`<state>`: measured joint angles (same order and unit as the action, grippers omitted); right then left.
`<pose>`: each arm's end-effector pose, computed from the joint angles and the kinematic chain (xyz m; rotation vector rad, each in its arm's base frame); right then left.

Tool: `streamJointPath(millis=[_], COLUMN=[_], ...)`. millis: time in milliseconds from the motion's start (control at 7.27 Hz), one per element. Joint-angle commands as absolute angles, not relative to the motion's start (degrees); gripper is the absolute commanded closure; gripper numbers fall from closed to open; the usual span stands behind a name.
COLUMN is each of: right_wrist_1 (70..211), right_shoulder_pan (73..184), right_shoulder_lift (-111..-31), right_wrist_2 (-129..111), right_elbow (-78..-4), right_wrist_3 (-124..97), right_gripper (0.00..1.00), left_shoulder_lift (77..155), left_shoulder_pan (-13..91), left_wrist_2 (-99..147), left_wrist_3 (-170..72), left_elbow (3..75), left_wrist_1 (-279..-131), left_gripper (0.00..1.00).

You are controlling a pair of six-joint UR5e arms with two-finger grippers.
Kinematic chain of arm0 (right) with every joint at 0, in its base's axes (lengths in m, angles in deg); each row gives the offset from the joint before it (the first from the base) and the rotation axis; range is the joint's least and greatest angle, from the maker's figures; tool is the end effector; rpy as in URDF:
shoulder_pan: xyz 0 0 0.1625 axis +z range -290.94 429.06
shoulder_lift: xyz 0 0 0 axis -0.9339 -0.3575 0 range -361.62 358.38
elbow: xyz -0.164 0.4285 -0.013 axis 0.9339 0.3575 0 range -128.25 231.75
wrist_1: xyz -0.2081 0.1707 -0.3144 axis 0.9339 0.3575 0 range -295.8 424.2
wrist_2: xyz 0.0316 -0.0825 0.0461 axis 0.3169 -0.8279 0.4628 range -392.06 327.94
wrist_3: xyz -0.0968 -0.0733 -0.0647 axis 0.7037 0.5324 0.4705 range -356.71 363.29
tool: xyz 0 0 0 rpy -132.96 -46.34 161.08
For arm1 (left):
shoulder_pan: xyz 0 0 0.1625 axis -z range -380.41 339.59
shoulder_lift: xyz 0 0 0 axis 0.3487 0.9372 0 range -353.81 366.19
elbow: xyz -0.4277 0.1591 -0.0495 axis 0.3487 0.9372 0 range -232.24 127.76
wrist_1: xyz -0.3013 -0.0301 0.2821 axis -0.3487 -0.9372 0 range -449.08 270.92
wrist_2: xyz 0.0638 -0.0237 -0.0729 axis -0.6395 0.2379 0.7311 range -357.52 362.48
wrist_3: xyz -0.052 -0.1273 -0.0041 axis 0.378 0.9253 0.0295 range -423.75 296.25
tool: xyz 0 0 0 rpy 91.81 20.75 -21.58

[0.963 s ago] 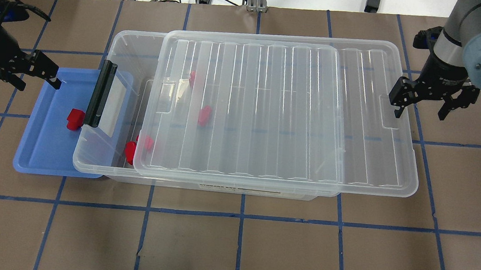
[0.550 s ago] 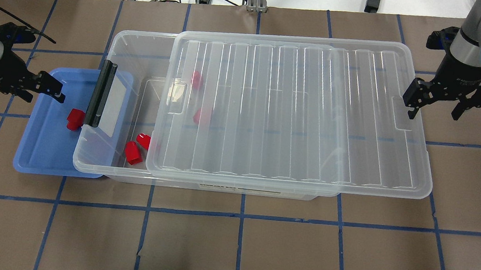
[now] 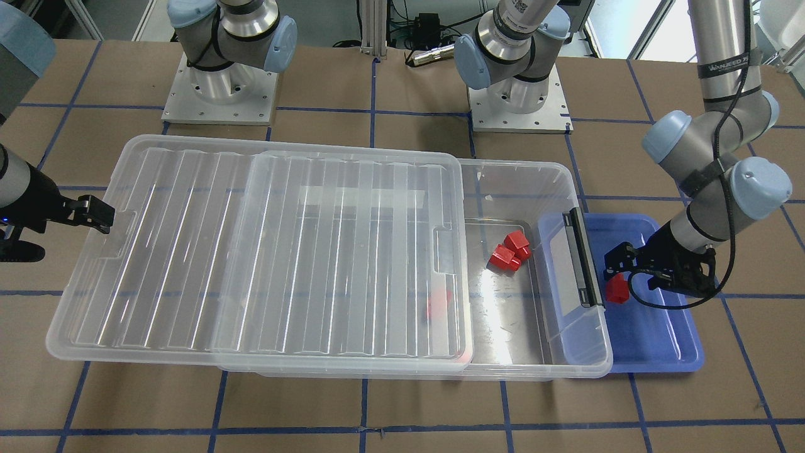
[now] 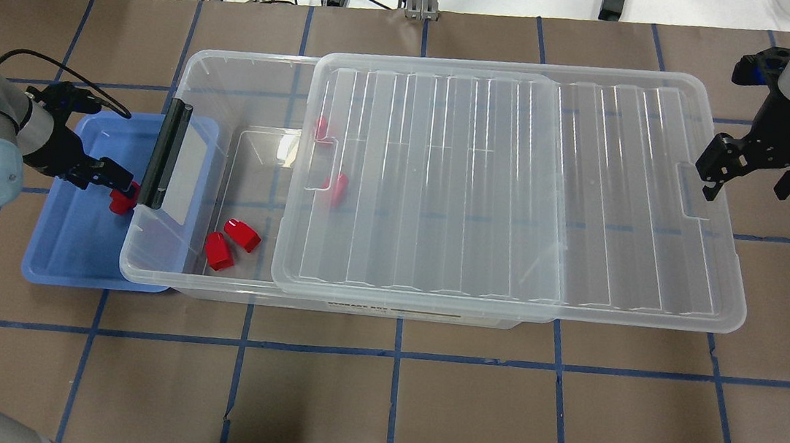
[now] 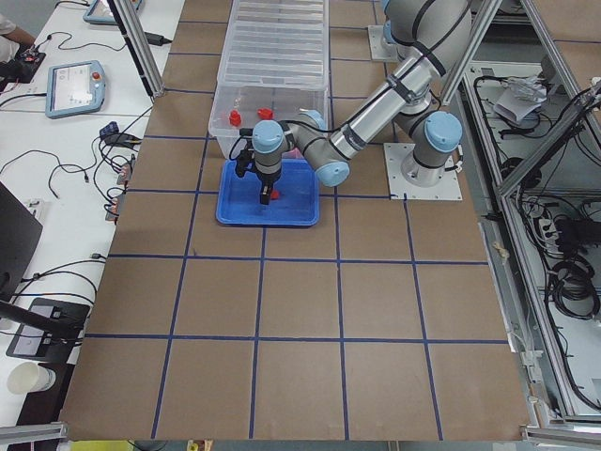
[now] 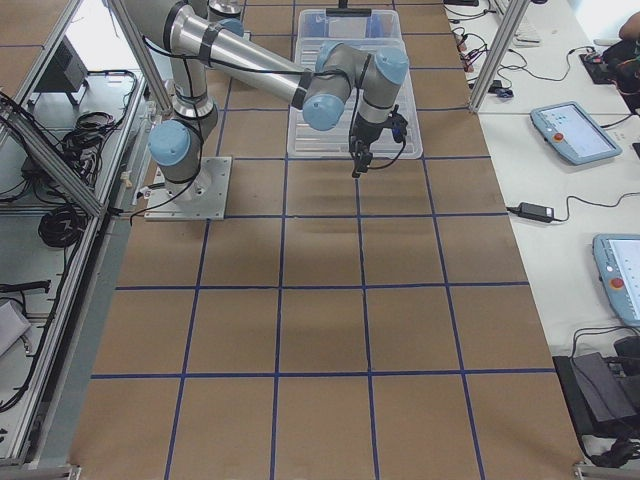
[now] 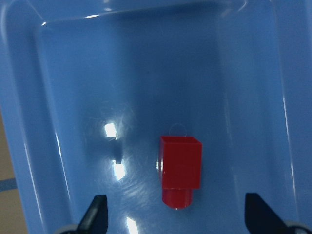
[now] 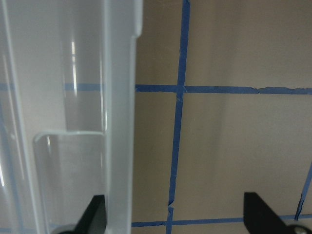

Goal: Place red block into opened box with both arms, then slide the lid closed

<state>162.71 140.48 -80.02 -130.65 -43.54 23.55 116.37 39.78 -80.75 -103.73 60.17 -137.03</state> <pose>-0.0671 -0.5535 0.3492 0.0613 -3.0350 -0.2854 0.1414 -0.5474 0.1906 -0.2682 -3.0260 0.0909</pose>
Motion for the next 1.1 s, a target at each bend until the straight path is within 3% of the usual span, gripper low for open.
streamJointPath(millis=[0,138,275,550,688,963], right_wrist_1=[164.1,164.1,164.2,164.3,164.3,164.4], right_shoulder_pan=[140.2,140.2,140.2,140.2,140.2,140.1], right_shoulder_lift=[-80.0,-80.0,-80.0,-80.0,-80.0,-80.0], right_wrist_2=[-130.8,-130.9,-130.9,-132.3,-132.3,-132.7], right_elbow=[-43.6,-43.5,-43.4,-43.5,-43.5,-43.6], right_wrist_3=[25.9,25.9,26.0,26.1,26.1,26.8], right_gripper=[0.0,0.0,0.0,0.0,0.0,0.0], left_shoulder_lift=[118.1,118.5,118.9,118.7,117.3,113.9], left_shoulder_pan=[41.2,41.3,41.3,41.3,41.8,42.3], left_wrist_2=[-81.3,-81.4,-81.3,-81.0,-81.4,-81.4], left_wrist_3=[-104.1,-104.0,-104.1,-104.0,-103.8,-103.7], left_elbow=[60.8,60.8,60.5,59.8,59.0,48.8], left_wrist_1=[-133.6,-133.5,-133.5,-133.3,-134.4,-151.8], left_gripper=[0.05,0.25,0.56,0.9,0.97,0.97])
